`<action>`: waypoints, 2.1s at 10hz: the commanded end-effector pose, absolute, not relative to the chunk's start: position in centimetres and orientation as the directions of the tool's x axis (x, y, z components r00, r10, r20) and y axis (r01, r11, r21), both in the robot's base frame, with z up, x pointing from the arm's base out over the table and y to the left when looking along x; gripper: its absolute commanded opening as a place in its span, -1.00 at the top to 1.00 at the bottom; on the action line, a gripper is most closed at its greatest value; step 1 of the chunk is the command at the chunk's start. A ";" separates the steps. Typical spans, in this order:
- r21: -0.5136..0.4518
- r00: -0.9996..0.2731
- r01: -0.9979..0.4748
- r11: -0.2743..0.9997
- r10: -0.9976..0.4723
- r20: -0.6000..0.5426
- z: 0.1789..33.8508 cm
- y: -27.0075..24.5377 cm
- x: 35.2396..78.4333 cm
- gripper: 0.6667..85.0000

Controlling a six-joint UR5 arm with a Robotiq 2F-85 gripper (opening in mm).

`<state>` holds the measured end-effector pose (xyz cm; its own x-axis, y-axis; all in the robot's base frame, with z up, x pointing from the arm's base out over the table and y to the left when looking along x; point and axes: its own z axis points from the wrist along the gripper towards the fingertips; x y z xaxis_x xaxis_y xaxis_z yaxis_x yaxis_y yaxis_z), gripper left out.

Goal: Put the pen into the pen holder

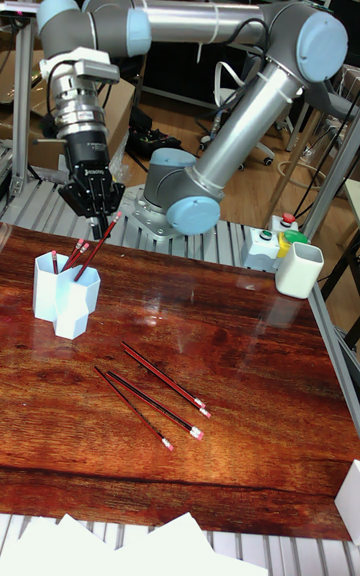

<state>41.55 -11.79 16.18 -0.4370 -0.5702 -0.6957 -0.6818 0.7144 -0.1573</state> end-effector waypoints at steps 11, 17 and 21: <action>-0.190 -0.456 -0.691 0.698 -0.625 -0.634 13.6 -14.2 40.1 0.36; -0.206 -0.719 -0.588 0.782 -0.623 -0.309 12.7 -20.0 34.5 0.52; -0.213 -0.817 -0.520 0.827 -0.555 -0.158 13.2 -18.2 33.2 0.79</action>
<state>34.18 -18.52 12.16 -0.7524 -0.6055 -0.2594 -0.5765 0.7958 -0.1854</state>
